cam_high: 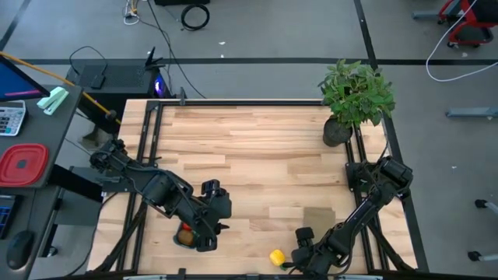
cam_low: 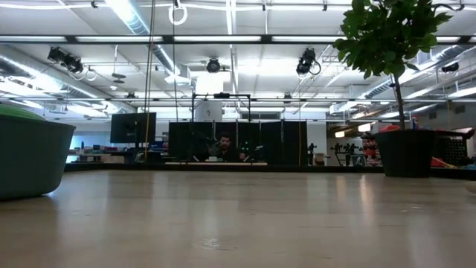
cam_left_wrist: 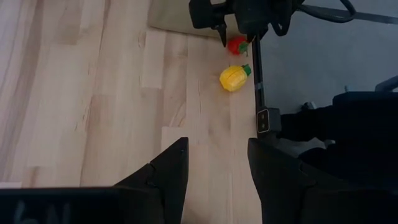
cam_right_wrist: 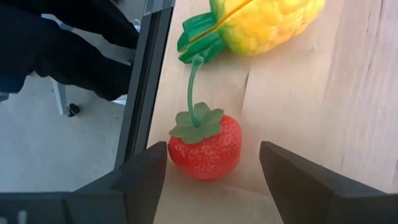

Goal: Pick and placing Produce into tupperware
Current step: Put the red strawberry into the blue bin

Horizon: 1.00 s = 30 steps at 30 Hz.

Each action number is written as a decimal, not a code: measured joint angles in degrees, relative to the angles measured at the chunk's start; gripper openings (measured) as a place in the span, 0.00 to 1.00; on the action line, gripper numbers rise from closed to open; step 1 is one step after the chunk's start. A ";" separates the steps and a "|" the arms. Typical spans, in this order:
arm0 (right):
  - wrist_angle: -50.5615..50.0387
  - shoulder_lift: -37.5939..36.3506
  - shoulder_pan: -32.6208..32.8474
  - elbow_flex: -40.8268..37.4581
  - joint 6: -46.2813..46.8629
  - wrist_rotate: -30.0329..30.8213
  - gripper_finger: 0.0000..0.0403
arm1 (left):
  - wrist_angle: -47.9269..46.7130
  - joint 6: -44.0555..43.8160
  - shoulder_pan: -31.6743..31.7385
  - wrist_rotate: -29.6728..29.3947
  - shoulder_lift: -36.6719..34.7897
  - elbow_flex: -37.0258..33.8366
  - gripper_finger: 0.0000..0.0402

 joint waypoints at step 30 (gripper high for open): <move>0.83 0.01 0.00 -0.02 0.02 1.11 0.66 | 0.02 -0.01 -0.02 0.02 0.00 0.00 0.43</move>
